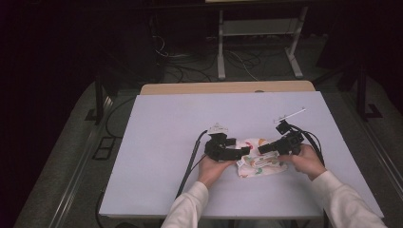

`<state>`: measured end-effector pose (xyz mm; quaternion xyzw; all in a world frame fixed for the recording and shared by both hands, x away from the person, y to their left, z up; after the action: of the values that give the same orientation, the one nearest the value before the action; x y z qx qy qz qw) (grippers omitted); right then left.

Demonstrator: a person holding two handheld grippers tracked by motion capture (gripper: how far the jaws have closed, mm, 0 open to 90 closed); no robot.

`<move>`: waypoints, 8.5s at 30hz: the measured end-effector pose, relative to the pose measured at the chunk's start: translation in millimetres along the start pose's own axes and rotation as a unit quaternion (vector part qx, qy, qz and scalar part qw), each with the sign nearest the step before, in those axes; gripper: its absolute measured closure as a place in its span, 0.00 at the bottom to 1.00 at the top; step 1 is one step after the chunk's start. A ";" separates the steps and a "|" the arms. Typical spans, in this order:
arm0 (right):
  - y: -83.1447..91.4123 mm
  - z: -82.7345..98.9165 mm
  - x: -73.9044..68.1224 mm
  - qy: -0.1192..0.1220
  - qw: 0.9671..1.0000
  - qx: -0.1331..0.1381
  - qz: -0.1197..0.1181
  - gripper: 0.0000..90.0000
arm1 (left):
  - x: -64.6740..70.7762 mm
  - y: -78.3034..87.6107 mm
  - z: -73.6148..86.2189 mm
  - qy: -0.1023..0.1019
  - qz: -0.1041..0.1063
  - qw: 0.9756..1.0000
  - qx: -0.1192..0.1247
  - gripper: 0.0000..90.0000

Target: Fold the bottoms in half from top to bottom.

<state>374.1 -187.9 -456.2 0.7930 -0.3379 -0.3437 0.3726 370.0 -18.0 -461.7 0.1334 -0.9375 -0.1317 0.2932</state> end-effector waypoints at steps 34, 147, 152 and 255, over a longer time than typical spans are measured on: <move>-11.6 50.9 -9.4 0.015 1.000 0.026 0.007 0.99 | -15.6 -1.6 -4.6 0.031 -0.019 0.999 0.003 0.17; -20.2 -22.9 67.8 -0.002 0.993 0.116 0.034 0.98 | -57.7 14.1 -21.8 0.007 -0.043 0.997 -0.060 0.93; -26.0 -32.3 58.7 0.000 0.993 0.113 0.040 0.98 | -61.9 25.3 -25.7 0.002 -0.054 0.997 -0.062 0.93; 13.6 -21.5 30.4 -0.005 0.977 0.199 0.080 0.00 | -77.2 122.6 -16.4 -0.003 -0.104 0.995 0.006 0.00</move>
<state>403.7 -211.0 -443.4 0.8201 -0.4637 -0.2426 0.2315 419.6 118.4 -448.5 0.2318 -0.9202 -0.1565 0.2740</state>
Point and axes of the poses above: each handheld gripper's, and its own axes: y roughly backward along the jaws, z roughly out of its underside, x roughly to its right, the point moved 6 cm from there along -y, roughly forward along the jaws, and after that the axes turned 15 degrees about z, right-handed, at the moved point
